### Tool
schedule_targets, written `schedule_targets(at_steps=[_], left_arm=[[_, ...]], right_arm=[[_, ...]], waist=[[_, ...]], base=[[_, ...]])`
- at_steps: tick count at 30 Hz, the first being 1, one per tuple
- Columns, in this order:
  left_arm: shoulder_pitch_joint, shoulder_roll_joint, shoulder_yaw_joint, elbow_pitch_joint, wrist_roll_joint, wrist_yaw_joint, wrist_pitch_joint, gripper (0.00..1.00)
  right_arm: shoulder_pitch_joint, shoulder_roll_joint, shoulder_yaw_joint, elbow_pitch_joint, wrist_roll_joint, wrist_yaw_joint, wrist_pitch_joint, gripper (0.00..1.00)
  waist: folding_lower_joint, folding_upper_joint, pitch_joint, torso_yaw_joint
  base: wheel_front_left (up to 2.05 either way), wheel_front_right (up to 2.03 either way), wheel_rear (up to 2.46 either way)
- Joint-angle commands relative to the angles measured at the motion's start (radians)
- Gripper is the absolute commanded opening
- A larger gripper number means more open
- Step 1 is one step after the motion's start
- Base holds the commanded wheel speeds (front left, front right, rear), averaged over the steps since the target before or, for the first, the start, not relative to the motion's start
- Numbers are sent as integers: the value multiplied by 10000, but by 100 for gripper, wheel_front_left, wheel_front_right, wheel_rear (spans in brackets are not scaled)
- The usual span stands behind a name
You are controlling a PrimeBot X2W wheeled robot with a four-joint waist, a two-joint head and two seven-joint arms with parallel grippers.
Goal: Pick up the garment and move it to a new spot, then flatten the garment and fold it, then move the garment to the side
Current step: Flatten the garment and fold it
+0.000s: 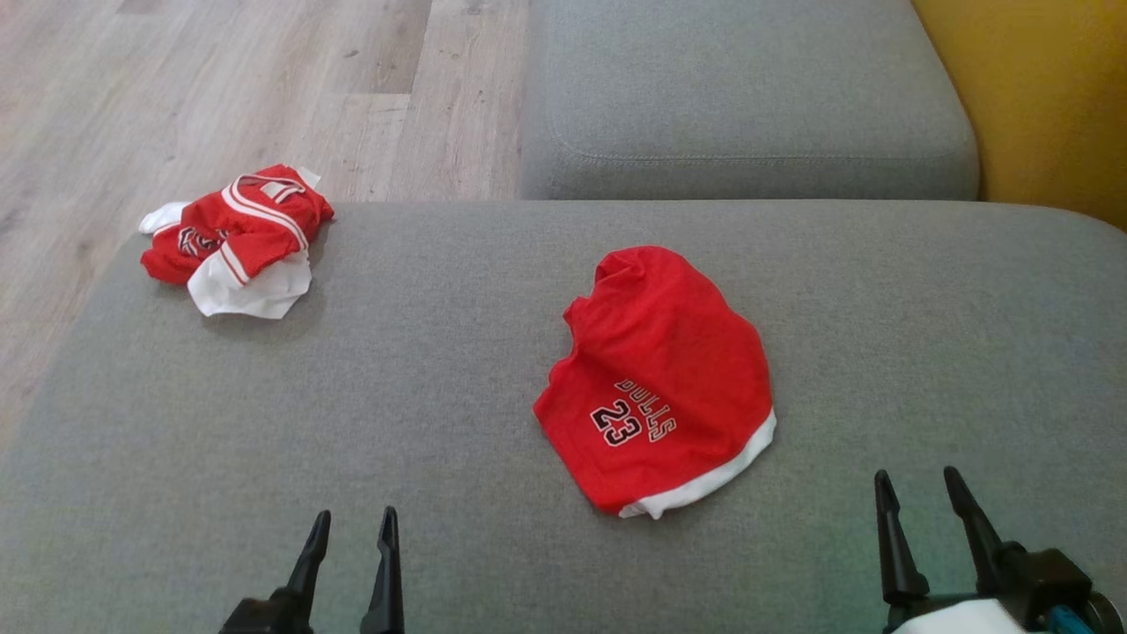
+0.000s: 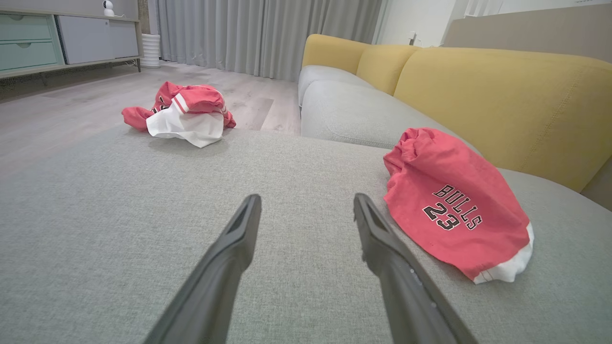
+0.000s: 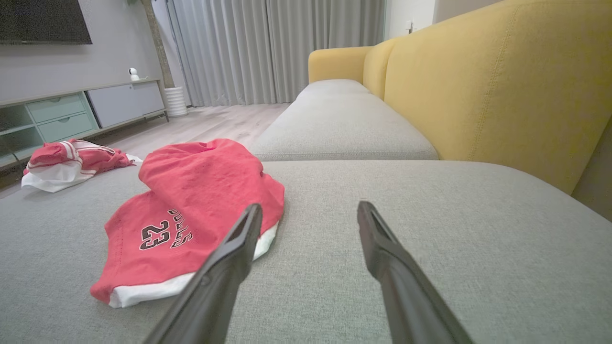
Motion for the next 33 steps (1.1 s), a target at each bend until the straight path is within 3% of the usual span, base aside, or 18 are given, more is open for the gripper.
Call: schedule_targets(at_steps=[1,17,24,33], left_arm=[[-583,53,293,-341,29,43,-64,100],[-767,52,148,-397,-44,46,71,100],[-1806,-514,-1117,46,364,-684,747,100],[-3434,-1537,-2494,2229,721,-1631,1208,100]], right_arm=[[-476,-72,198,-272,41,75,-109,100],[-746,-72,167,9,6,75,-109,100],[-1024,-72,324,-27,-146,75,-109,100],[-1806,-72,683,82,-253,75,-109,100]], waist=[[0,-1,3,3],[0,-1,261,-30],[0,-1,730,-436],[0,-1,1597,-1639]], base=[[0,0,0],[0,0,0],[0,0,0],[0,0,0]])
